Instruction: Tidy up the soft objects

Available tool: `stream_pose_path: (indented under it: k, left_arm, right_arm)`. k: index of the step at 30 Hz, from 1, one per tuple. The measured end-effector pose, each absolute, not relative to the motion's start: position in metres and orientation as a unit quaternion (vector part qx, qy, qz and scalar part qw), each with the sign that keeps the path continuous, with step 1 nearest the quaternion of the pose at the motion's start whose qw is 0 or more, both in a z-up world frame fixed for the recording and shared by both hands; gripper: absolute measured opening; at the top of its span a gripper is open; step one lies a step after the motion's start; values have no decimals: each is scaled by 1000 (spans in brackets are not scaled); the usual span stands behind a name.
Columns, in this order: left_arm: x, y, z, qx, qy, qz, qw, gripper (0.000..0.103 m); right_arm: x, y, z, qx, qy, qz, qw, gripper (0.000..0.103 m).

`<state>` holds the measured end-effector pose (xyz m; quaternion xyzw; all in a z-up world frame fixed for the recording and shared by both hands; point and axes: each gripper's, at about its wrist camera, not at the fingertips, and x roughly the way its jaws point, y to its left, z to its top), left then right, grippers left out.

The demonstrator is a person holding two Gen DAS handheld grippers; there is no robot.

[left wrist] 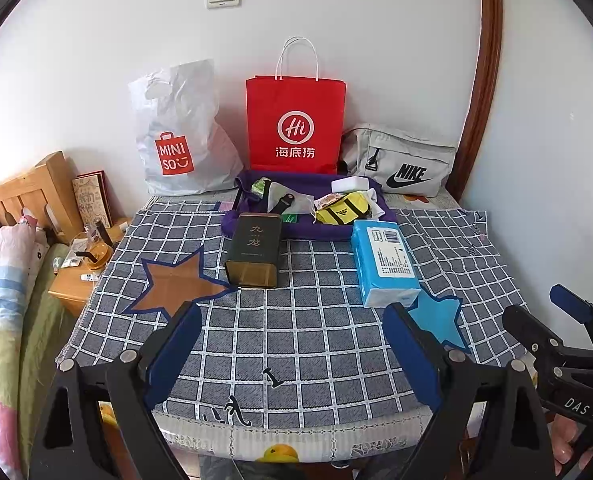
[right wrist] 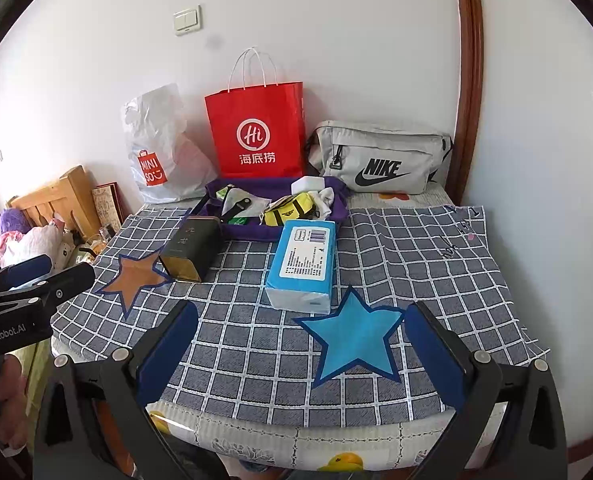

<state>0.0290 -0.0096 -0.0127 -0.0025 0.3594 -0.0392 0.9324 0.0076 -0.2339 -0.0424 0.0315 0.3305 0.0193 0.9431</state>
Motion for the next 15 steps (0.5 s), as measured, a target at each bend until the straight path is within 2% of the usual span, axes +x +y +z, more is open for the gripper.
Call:
stream_pose_path:
  k: [15]
  left_arm:
    - [27, -12, -16, 0, 365, -42, 930, 92]
  right_arm:
    - [0, -230, -45, 29, 332, 21, 943, 102]
